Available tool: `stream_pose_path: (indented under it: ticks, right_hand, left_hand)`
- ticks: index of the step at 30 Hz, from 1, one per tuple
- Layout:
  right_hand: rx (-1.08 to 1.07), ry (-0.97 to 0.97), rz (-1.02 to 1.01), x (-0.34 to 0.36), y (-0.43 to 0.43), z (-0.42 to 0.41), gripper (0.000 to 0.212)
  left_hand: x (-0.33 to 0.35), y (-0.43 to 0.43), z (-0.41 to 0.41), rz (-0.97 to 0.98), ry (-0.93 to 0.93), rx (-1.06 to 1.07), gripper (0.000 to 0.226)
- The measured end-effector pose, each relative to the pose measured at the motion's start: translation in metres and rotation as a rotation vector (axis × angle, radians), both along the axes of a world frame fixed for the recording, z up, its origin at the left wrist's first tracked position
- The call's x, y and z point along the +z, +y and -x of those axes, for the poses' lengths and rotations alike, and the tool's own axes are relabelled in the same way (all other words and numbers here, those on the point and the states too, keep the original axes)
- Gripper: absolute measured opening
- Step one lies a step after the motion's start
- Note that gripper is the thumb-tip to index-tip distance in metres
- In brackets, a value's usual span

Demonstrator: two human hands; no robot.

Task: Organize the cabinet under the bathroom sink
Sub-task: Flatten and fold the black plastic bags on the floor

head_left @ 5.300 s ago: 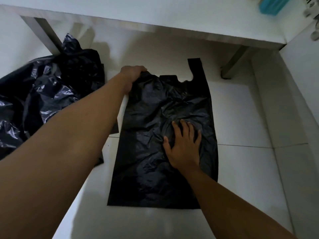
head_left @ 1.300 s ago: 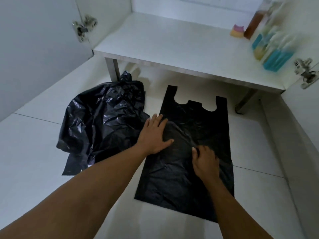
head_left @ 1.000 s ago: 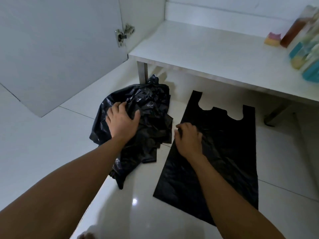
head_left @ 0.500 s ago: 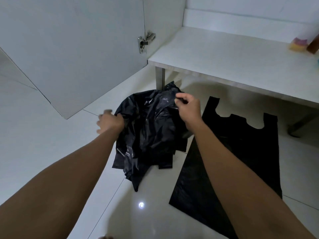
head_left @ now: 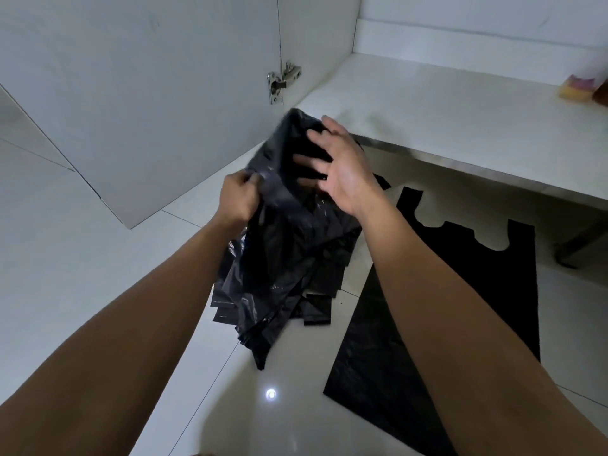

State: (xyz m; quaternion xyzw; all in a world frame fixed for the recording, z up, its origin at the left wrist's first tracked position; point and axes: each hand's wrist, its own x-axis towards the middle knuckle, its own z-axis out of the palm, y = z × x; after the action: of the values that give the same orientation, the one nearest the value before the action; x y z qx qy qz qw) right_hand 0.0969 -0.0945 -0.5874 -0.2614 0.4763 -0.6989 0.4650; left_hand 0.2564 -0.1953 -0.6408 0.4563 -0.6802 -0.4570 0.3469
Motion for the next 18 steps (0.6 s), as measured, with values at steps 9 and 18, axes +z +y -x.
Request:
stream_pose_path:
  ticks: [9, 18]
  right_hand:
    - [-0.303, 0.930, -0.223, -0.029, 0.035, 0.037, 0.100]
    - [-0.213, 0.850, -0.223, 0.022, 0.083, 0.071, 0.008]
  left_hand:
    - [0.063, 0.022, 0.000, -0.502, 0.258, -0.332, 0.027]
    - [0.106, 0.042, 0.041, -0.420, -0.030, -0.665, 0.028]
